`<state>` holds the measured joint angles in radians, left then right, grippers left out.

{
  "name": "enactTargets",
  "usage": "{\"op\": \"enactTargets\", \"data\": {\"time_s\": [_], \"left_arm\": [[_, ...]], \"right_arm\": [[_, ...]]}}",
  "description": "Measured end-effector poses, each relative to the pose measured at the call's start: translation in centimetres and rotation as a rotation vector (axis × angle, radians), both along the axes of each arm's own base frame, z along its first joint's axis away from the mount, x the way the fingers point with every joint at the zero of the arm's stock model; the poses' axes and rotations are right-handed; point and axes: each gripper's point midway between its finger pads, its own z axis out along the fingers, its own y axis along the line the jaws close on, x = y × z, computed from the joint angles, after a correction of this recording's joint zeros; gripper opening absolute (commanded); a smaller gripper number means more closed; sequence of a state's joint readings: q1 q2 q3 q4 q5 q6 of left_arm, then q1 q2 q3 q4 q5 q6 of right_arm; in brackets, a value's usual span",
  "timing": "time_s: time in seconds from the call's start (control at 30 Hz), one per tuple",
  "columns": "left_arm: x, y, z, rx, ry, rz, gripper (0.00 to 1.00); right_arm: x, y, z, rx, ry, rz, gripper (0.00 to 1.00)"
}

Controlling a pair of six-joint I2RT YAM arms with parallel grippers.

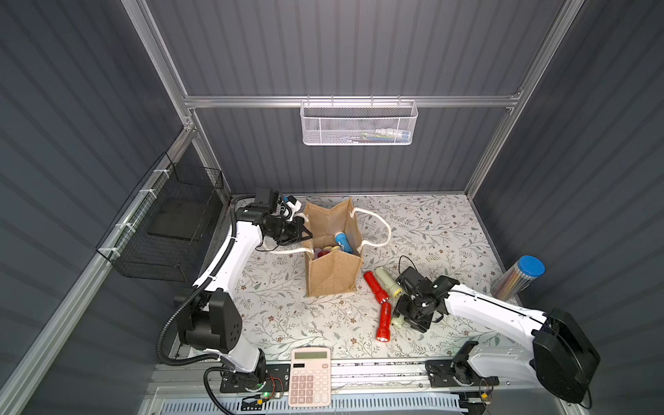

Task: Put the flashlights into the tote bags
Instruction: Pick up the flashlight from the center of the board.

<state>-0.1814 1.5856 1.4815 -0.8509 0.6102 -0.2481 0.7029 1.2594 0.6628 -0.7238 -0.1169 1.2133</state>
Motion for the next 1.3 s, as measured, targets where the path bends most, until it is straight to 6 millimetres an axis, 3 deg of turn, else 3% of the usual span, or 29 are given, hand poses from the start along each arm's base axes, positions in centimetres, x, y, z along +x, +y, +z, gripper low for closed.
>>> {"op": "enactTargets", "data": {"time_s": [0.37, 0.67, 0.93, 1.17, 1.3], "left_arm": [[0.0, 0.0, 0.0, 0.000, 0.000, 0.000, 0.00], [0.0, 0.0, 0.0, 0.000, 0.000, 0.000, 0.00], [0.0, 0.0, 0.0, 0.001, 0.000, 0.000, 0.00], [0.0, 0.0, 0.0, 0.001, 0.001, 0.001, 0.00], [0.0, 0.1, -0.1, 0.003, 0.001, 0.003, 0.00]], "right_arm": [[-0.3, -1.1, -1.9, -0.086, 0.039, 0.021, 0.60], [-0.5, -1.6, -2.5, -0.116, 0.047, 0.045, 0.50], [-0.6, -1.8, -2.5, -0.144, 0.066, 0.103, 0.27], [-0.5, -1.9, -2.2, -0.161, 0.036, 0.134, 0.18], [0.5, -2.2, -0.6, -0.174, -0.045, 0.138, 0.14]]}}
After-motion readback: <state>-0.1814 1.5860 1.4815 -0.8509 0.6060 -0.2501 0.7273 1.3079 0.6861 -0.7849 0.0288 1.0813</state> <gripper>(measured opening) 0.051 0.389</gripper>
